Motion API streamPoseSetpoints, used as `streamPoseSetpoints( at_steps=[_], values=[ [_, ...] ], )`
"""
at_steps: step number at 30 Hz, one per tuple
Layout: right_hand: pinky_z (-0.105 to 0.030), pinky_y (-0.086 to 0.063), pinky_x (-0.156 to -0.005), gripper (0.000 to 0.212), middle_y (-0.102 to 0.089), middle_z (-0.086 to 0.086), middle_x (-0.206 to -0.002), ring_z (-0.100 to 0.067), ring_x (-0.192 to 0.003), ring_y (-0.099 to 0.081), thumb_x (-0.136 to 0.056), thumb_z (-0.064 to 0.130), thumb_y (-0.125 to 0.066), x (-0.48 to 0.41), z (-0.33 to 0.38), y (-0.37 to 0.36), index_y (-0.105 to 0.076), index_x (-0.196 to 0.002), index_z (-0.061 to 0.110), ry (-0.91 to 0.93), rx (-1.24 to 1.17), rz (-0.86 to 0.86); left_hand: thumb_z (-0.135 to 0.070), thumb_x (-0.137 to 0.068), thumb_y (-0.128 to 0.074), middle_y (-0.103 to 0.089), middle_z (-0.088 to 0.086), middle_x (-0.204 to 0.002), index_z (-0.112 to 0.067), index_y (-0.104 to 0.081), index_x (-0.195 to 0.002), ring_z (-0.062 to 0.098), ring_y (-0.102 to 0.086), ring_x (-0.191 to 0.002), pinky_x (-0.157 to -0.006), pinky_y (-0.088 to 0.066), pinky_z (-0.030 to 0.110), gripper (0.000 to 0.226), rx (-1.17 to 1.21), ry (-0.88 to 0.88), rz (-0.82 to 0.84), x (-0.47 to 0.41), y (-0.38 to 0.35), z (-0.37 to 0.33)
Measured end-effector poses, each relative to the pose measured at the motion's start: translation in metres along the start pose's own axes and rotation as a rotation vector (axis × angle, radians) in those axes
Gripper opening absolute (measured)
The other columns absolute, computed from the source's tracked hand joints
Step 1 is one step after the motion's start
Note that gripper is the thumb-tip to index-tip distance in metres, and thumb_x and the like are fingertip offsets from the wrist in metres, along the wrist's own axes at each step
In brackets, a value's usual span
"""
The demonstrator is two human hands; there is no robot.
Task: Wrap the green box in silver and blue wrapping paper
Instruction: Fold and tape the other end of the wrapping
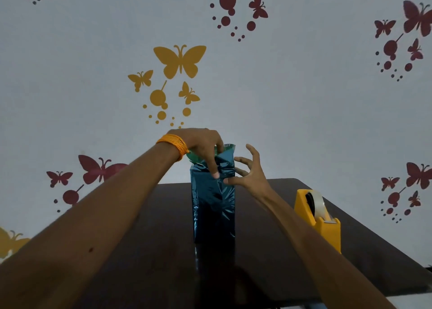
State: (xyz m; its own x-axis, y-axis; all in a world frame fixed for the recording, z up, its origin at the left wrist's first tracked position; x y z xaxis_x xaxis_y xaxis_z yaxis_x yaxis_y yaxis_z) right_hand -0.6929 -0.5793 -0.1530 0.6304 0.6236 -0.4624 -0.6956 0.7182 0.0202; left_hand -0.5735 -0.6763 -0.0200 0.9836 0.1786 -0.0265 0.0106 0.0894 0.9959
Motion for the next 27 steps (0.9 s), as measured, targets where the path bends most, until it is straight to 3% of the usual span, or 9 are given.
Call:
streamPoseSetpoints(
  at_steps=[2, 5, 8, 12, 15, 18, 21, 24, 27],
  values=[
    [-0.049, -0.055, -0.097, 0.123, -0.044, -0.003, -0.140, -0.028, -0.126, -0.054, -0.065, -0.007, -0.088, 0.000, -0.001, -0.001, -0.016, -0.151, 0.043, -0.032, 0.019, 0.038, -0.039, -0.065, -0.089, -0.069, 0.004, -0.093, -0.008, -0.070, -0.112, 0.019, -0.060, -0.082, -0.077, -0.050, 0.034, 0.059, -0.053, -0.012, 0.060, 0.004, 0.003, 0.007],
    [-0.040, -0.057, -0.091, 0.125, -0.048, -0.004, -0.136, -0.025, -0.123, -0.056, -0.067, -0.010, -0.086, -0.001, -0.005, -0.002, -0.011, -0.153, 0.041, -0.077, 0.031, 0.083, -0.021, -0.066, -0.090, -0.072, 0.002, -0.102, -0.011, -0.071, -0.115, 0.022, -0.064, -0.096, -0.092, -0.053, 0.041, 0.053, -0.015, 0.006, 0.116, 0.007, 0.009, 0.018],
    [-0.038, -0.057, -0.090, 0.124, -0.054, -0.010, -0.132, -0.022, -0.117, -0.061, -0.068, -0.012, -0.084, -0.003, -0.008, -0.003, -0.010, -0.154, 0.039, -0.107, 0.037, 0.108, -0.010, -0.067, -0.088, -0.070, 0.005, -0.115, -0.012, -0.070, -0.113, 0.026, -0.062, -0.109, -0.095, -0.052, 0.044, 0.050, -0.105, 0.052, 0.106, 0.003, 0.014, 0.031],
    [-0.047, -0.055, -0.097, 0.124, -0.057, -0.012, -0.128, -0.023, -0.110, -0.065, -0.067, -0.012, -0.084, -0.006, -0.013, -0.006, -0.012, -0.153, 0.040, -0.128, 0.050, 0.132, -0.010, -0.070, -0.087, -0.061, 0.002, -0.111, -0.013, -0.065, -0.118, 0.026, -0.058, -0.109, -0.082, -0.051, 0.036, 0.053, -0.159, 0.037, -0.068, 0.004, 0.005, 0.039],
    [-0.053, -0.052, -0.101, 0.124, -0.057, -0.012, -0.128, -0.027, -0.114, -0.064, -0.066, -0.010, -0.086, -0.008, -0.017, -0.006, -0.014, -0.153, 0.042, -0.136, 0.046, 0.135, -0.016, -0.065, -0.090, -0.056, 0.001, -0.114, -0.019, -0.061, -0.119, 0.023, -0.055, -0.108, -0.085, -0.051, 0.037, 0.061, -0.133, -0.003, -0.108, 0.006, -0.005, 0.047],
    [-0.053, -0.052, -0.100, 0.124, -0.056, -0.013, -0.129, -0.028, -0.115, -0.063, -0.065, -0.009, -0.087, -0.009, -0.017, -0.003, -0.016, -0.152, 0.043, -0.139, 0.045, 0.143, -0.010, -0.068, -0.086, -0.055, 0.000, -0.116, -0.025, -0.061, -0.113, 0.019, -0.057, -0.102, -0.083, -0.054, 0.037, 0.053, 0.276, -0.037, -0.213, 0.015, -0.006, 0.064],
    [-0.053, -0.052, -0.100, 0.123, -0.056, -0.012, -0.129, -0.028, -0.115, -0.063, -0.065, -0.009, -0.087, -0.009, -0.019, -0.002, -0.016, -0.153, 0.041, -0.140, 0.051, 0.143, 0.002, -0.080, -0.066, -0.056, 0.011, -0.117, -0.020, -0.056, -0.113, 0.023, -0.061, -0.092, -0.072, -0.057, 0.034, 0.041, 0.715, 0.142, -0.429, 0.027, -0.007, 0.086],
    [-0.057, -0.051, -0.101, 0.131, -0.057, -0.014, -0.129, -0.030, -0.116, -0.064, -0.054, 0.001, -0.094, -0.010, -0.021, -0.003, -0.017, -0.153, 0.041, -0.147, 0.042, 0.136, -0.019, -0.095, -0.060, -0.064, 0.020, -0.109, -0.007, -0.046, -0.124, 0.024, -0.068, -0.077, -0.062, -0.060, 0.028, 0.035, 0.963, 0.418, -0.287, 0.029, -0.026, 0.093],
    [-0.058, -0.050, -0.101, 0.137, -0.058, -0.012, -0.128, -0.031, -0.117, -0.063, -0.043, 0.012, -0.096, -0.009, -0.022, -0.005, -0.017, -0.152, 0.041, -0.154, 0.033, 0.130, -0.026, -0.090, -0.070, -0.073, 0.021, -0.091, 0.001, -0.053, -0.116, 0.022, -0.070, -0.061, -0.056, -0.060, 0.026, 0.041, 1.024, 0.459, -0.164, 0.026, -0.037, 0.085]
  ],
)
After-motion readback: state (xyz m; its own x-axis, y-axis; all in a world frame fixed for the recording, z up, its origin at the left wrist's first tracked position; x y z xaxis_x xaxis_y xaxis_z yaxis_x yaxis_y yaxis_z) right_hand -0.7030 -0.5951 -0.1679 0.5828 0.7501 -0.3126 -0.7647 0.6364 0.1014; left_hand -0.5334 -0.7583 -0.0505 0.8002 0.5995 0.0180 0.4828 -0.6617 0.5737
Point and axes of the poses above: each hand's wrist, its own x-axis away from the middle knuckle, its own y-axis out of the back of the hand, z = x × y, the point moved 4 cm from there along -x, towards the middle knuckle
